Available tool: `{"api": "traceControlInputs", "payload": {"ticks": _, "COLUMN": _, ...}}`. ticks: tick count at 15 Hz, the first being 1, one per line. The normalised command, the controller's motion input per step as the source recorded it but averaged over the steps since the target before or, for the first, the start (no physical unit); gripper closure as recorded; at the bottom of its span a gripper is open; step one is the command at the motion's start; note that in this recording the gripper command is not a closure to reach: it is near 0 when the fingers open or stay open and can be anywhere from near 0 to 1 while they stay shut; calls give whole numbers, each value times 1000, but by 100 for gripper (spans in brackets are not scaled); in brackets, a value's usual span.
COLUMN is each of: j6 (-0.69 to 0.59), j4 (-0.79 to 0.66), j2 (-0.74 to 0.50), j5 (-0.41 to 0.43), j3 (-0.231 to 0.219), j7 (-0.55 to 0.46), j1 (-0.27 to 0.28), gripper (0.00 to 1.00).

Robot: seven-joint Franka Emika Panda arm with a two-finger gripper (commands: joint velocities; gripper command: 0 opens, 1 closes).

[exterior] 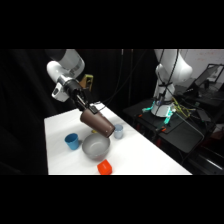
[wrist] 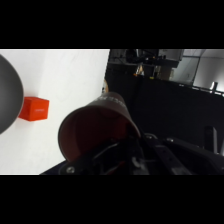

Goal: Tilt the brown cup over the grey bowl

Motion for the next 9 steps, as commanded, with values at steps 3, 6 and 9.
{"api": "traceControlInputs", "payload": {"ticks": 3, "j6": 4, "j4": 67, "j2": -79, "j5": 14, "j3": -71, "j7": 102, "j1": 133, "gripper": 11}}
{"api": "traceControlInputs", "payload": {"ticks": 6, "j6": 357, "j4": -320, "j2": -446, "j5": -208, "j3": -135, "j7": 148, "j1": 276, "gripper": 11}}
{"api": "traceControlInputs", "payload": {"ticks": 9, "j6": 581, "j4": -667, "j2": -726, "j5": -380, "j3": -107, "j7": 200, "j1": 331, "gripper": 11}}
